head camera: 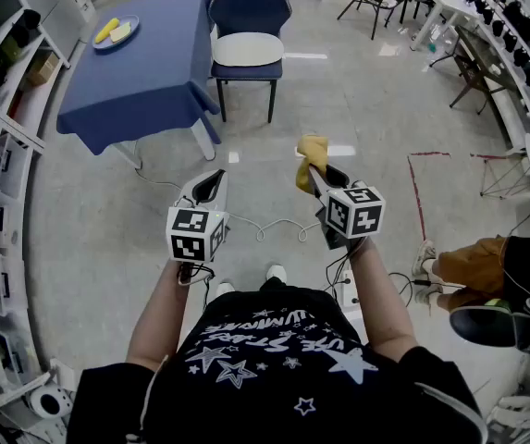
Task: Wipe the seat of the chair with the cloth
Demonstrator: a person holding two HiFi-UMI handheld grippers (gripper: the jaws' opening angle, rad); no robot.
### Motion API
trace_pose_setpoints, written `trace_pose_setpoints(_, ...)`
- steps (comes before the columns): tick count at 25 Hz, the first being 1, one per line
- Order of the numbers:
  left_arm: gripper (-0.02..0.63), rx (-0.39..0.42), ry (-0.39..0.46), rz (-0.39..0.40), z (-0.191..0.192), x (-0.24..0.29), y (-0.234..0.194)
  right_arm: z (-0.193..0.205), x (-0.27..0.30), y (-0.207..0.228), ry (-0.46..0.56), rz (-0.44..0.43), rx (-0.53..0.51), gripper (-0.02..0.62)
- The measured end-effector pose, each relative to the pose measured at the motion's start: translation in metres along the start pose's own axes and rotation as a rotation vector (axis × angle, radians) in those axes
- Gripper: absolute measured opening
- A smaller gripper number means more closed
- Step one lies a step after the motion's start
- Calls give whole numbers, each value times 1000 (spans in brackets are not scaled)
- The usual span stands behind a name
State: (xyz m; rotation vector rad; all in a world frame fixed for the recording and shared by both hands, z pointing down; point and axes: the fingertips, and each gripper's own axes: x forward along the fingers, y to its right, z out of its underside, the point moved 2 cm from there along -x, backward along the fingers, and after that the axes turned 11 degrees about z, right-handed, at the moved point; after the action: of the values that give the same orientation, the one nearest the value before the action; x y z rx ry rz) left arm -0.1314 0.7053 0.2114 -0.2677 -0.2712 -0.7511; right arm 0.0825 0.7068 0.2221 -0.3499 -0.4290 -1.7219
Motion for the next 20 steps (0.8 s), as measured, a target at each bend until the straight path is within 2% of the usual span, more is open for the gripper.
trace_pose_setpoints(6, 21, -1, -5, -15, -2, 9, 3, -3, 3, 4, 7, -14, -31, 86)
trace_pose_setpoints(12, 21, -33, -43, -44, 16, 23, 14, 10, 7, 18, -7, -43, -39, 85)
trace_pose_setpoints(20, 20, -63, -60, -111, 20, 41, 20, 0, 17, 55, 21, -79, 8, 86)
